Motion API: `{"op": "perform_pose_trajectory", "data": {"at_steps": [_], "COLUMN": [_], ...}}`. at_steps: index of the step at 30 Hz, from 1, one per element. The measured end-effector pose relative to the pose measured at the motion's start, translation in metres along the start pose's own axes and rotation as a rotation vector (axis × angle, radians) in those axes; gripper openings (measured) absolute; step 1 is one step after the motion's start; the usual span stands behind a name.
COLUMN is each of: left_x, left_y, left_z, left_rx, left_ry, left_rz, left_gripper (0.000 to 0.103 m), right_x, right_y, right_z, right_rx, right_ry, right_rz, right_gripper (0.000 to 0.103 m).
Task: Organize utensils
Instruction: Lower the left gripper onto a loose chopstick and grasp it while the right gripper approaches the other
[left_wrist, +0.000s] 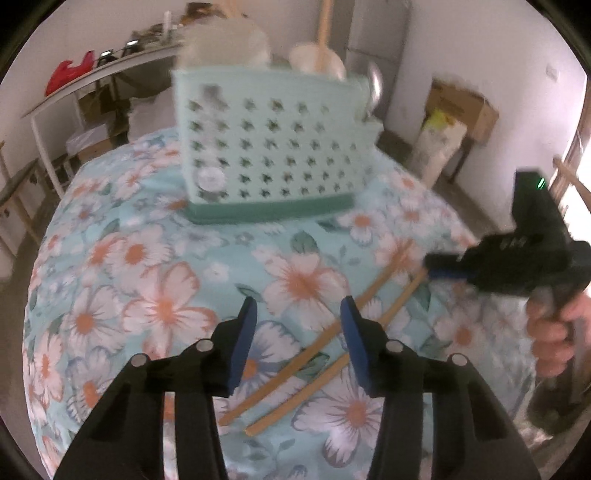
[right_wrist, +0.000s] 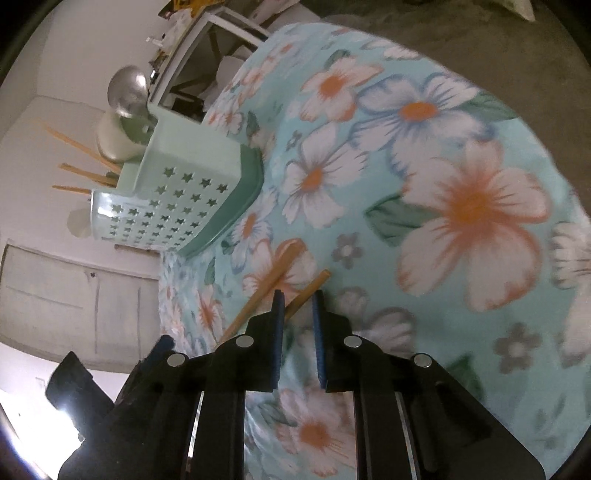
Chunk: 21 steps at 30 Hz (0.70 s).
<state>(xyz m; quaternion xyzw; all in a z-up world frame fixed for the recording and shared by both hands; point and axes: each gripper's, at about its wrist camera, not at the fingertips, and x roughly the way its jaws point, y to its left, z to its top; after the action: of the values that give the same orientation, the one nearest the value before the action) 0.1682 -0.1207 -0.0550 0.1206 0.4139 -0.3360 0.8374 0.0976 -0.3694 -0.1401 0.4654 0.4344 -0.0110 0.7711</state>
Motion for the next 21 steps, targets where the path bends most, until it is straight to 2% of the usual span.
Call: {"op": "perform_pose_trajectory", "data": {"at_steps": [5,8,10,14,16,21], "left_x": [0.023,0.027,0.028,0.028,0.029,0.024], "left_y": [-0.012,-0.017,-0.021,-0.032,-0.035,-0.035], "left_z": [-0.006,-0.009,-0.012,-0.016,-0.016,-0.023], "left_rx": [0.074,0.108,0.122,0.147,0.142,0.066], "left_ry": [0.074,0.088,0.093,0.096,0.1,0.123], "left_rz": [0.021,0.037,0.044,0.079,0.085,0.089], "left_gripper": [0.037,0.035,0.028,0.021,0.018,0.013], "right_x": [-0.015,-0.014,-0.01,-0.001,0.003,0.013], "right_y": [-0.013,-0.012,-0.009,0.0,0.003,0.014], "right_z": [0.005,0.007,0.007,0.008,0.009,0.012], "right_rx": [0.014,-0.002,-0.009,-0.029,-0.039,-0.079], "right_ry": [-0.015,-0.004,0.002,-0.004,-0.015,-0.039], "right_rz": [-0.004,-0.006,-0.007,-0.018,-0.032,-0.056], "right_gripper": [0.014,0.017,0.02,0.02,0.016,0.016]}}
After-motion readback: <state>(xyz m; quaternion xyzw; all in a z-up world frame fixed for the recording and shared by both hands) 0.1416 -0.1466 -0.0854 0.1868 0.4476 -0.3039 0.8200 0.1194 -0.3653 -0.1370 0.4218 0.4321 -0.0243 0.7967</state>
